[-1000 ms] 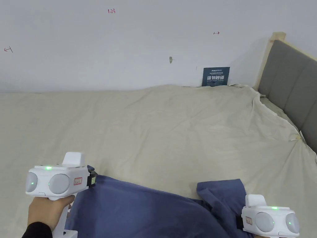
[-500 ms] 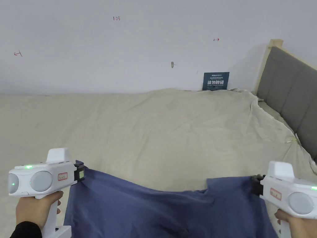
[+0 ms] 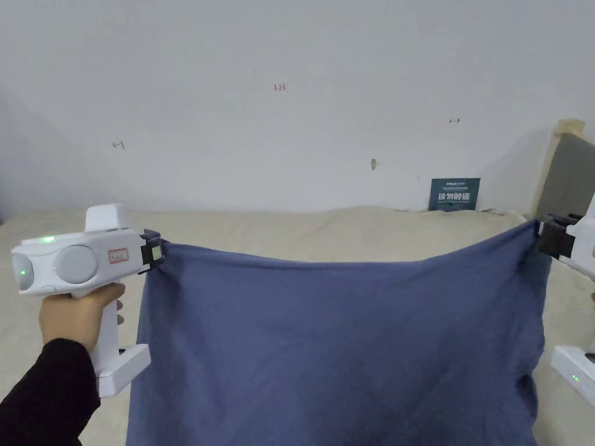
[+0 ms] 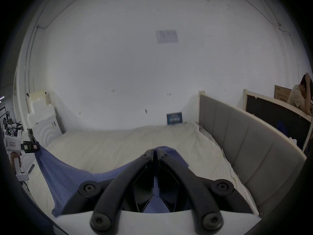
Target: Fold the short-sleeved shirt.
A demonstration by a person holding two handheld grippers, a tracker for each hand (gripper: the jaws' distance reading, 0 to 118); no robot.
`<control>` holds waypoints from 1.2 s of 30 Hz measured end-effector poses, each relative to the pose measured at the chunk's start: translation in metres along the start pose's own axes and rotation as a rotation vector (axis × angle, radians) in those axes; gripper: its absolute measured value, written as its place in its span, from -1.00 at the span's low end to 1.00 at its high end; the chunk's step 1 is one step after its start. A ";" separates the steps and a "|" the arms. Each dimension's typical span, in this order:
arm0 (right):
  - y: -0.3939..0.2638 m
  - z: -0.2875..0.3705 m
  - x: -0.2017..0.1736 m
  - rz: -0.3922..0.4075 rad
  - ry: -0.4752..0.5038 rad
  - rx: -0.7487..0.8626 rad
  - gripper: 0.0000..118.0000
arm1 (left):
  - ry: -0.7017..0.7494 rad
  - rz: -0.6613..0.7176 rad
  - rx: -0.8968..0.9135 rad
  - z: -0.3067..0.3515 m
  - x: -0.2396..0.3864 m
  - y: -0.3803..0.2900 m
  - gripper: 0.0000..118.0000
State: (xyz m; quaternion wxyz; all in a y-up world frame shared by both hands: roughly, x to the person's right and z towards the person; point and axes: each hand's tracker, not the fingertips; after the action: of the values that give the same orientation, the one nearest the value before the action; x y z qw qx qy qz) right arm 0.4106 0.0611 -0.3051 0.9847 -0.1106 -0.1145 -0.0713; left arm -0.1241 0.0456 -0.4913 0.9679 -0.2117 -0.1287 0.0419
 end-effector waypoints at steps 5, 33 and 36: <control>0.056 -0.009 -0.019 0.017 0.016 0.090 -1.00 | 0.028 -0.027 0.107 0.019 0.002 0.068 -1.00; -0.020 -0.093 0.010 -0.044 0.019 -0.007 -1.00 | 0.055 -0.062 -0.075 -0.105 -0.003 -0.020 -1.00; -0.064 -0.084 0.018 -0.078 0.024 -0.055 -1.00 | 0.043 -0.045 -0.136 -0.102 -0.008 -0.065 -1.00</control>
State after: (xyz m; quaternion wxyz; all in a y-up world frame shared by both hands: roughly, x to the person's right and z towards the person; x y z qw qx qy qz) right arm 0.4351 -0.0221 -0.3674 0.9790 -0.1324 -0.1050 -0.1143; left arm -0.1028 -0.0553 -0.5553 0.9545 -0.2749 -0.1150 0.0064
